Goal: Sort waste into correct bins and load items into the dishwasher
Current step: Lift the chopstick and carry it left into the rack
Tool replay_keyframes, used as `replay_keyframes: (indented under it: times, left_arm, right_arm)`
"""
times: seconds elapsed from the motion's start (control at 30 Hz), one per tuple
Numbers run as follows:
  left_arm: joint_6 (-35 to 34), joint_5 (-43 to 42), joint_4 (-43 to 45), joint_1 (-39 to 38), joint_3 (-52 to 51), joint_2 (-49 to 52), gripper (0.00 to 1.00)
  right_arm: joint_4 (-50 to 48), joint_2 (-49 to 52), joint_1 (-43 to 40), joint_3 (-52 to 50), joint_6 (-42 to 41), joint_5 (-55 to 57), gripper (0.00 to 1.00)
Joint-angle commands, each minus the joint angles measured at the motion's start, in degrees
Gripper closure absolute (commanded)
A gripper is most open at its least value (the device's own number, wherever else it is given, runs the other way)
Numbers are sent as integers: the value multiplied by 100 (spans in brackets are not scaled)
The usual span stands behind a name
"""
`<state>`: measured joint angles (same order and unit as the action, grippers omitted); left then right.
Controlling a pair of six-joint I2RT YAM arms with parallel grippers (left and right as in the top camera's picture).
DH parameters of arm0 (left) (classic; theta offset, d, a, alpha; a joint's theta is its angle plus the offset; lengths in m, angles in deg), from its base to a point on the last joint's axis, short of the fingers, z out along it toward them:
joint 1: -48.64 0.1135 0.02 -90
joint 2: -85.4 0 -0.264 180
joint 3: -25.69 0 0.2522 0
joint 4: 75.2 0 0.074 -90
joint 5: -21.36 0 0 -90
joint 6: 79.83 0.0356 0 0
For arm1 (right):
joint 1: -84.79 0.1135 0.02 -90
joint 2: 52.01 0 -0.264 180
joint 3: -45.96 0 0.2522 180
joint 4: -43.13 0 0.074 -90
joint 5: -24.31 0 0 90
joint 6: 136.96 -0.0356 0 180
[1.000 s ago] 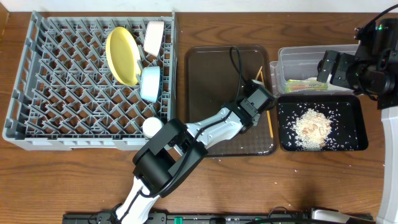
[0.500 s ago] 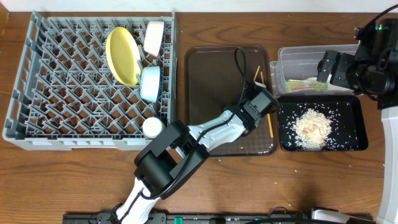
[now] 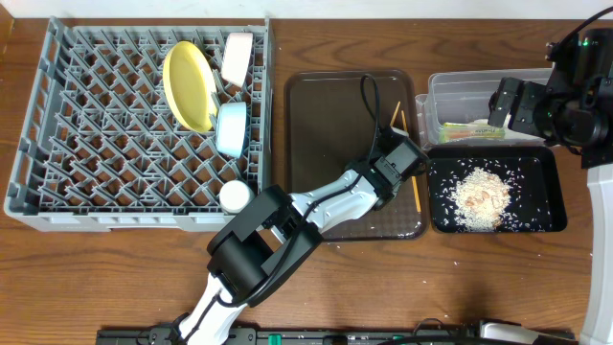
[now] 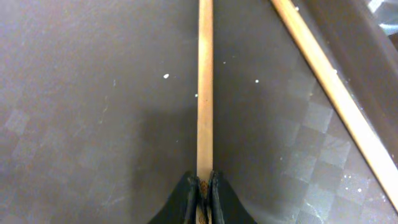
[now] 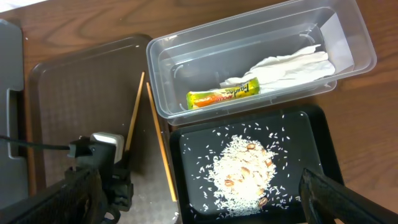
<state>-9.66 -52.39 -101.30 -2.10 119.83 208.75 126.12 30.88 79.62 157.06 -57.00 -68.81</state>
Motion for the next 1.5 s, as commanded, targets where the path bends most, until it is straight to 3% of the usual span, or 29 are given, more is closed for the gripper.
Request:
replay_keyframes:
  times: [0.0, 0.23, 0.5, 0.73, 0.93, 1.17, 1.47]
  left_arm:
    - [11, -52, -297, 28, 175, 181, 92]
    - [579, -50, -1510, 164, 767, -450, 92]
    - [608, -52, -2920, 763, 929, -2170, 92]
    - [603, -50, -4164, 1818, 927, -3467, 92]
    - [605, -52, -5077, 3005, 831, -3644, 92]
    - [946, -55, -4909, 3991, 122, -3613, 92]
    - [1427, -55, -4404, 4400, -442, -3401, 92]
  right_arm:
    - [2, 0, -7, -2, 2, 28, 1]
    - [2, 0, -7, -2, 2, 28, 1]
    - [2, 0, -7, -2, 2, 28, 1]
    - [2, 0, -7, -2, 2, 28, 1]
    - [2, 0, -7, -2, 2, 28, 1]
    - [2, 0, -7, -2, 2, 28, 1]
    - [2, 0, -7, -2, 2, 28, 1]
